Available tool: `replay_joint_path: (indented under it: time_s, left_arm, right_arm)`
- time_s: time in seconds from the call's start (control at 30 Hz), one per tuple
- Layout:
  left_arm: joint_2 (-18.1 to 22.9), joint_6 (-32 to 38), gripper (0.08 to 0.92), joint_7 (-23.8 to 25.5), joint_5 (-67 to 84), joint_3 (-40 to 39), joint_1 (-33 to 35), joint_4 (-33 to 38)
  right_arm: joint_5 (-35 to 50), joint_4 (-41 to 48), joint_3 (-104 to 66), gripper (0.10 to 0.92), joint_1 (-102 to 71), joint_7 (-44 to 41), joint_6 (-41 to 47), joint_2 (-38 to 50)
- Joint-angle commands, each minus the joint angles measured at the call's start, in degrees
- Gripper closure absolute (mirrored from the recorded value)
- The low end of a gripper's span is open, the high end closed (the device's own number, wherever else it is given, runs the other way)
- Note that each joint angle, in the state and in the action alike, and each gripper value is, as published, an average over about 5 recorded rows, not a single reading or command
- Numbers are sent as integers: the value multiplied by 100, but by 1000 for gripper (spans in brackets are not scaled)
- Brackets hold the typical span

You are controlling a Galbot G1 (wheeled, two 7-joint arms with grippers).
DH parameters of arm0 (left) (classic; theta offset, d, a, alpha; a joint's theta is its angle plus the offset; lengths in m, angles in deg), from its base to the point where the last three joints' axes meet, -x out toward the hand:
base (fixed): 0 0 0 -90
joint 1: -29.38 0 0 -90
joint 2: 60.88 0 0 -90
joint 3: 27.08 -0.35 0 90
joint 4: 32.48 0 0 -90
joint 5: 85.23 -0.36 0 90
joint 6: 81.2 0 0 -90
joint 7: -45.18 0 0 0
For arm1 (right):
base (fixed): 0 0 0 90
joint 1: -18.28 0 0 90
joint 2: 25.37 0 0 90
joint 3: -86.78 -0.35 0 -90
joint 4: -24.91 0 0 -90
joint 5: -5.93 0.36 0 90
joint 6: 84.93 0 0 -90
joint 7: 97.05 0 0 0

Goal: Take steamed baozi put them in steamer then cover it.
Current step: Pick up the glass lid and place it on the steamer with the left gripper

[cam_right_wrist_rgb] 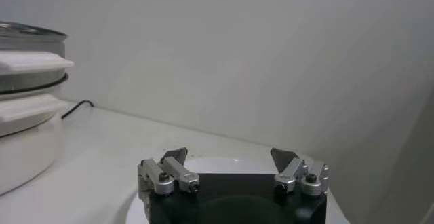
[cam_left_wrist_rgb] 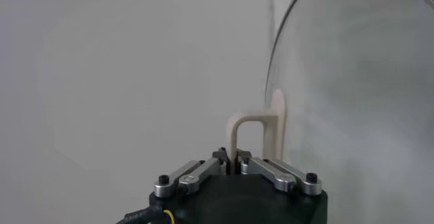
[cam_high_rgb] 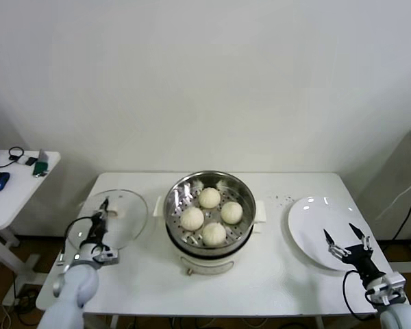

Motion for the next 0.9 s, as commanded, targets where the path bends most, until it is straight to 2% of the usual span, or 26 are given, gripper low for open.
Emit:
replay_joint_path:
  time_s: [0.03,0.37,0.53,0.7,0.9]
  left_arm:
    - [-176,-1314,852,-123,-151,207,932,1991]
    - [-489,-1878,852,325,-31,162,1623,3650]
    - [-866,-2223,852,508,211,-64,1693,4178]
    - [-1164,-2617,852,746,459,-607,1424,4471]
    - [-1099,-3033,852,1197,225,-1747,733,4451]
  right_arm:
    - [-44,56,57,203,94,9,1,16]
    - [-224,180,315,203,377,31,75,-23]
    - [-243,270,438,203,497,51,74,-21]
    - [-308,441,684,203,707,110,84,-17]
    - [-358,637,1080,203,1071,193,112,11]
